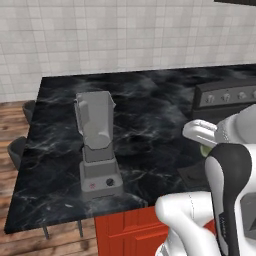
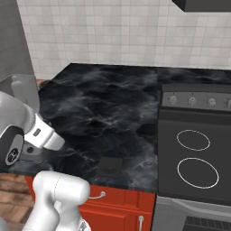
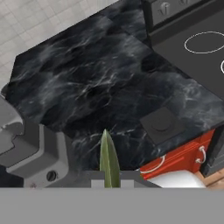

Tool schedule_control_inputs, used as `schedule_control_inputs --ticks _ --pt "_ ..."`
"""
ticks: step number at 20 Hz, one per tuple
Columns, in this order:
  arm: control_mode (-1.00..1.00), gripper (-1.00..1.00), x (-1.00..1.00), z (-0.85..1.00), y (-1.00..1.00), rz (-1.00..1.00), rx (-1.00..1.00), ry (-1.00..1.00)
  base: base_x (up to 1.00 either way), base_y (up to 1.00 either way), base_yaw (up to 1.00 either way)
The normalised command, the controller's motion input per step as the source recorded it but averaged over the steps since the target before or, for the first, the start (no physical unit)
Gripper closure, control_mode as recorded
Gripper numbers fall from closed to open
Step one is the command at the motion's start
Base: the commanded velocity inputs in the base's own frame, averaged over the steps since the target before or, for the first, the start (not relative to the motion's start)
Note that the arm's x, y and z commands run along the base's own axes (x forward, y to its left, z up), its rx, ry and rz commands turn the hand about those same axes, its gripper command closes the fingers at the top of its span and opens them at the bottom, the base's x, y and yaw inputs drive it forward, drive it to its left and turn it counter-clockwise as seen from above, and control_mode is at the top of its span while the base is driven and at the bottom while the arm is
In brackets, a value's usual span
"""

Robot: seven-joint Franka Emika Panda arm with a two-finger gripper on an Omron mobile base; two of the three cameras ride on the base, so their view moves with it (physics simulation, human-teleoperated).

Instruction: Grab the lemon and lemon wedge from the fridge, place them in the blender, close the lid, and turn on the blender to create a marinade.

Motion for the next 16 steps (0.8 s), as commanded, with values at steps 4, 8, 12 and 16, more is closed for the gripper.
schedule_control_inputs --ticks 4,8,12,16 --pt "-1.0 1.0 0.07 1.0 0.24 0.0 0.08 0.01 0.0 0.0 0.0" --pt "-1.0 1.0 0.18 0.99 0.48 0.0 0.02 0.01 0.0 0.0 0.0" --pt "-1.0 1.0 0.25 0.67 0.67 0.0 0.0 0.04 0.0 0.0 0.0" --pt "-1.0 1.0 0.38 0.31 0.83 0.0 0.0 0.02 0.0 0.0 0.0"
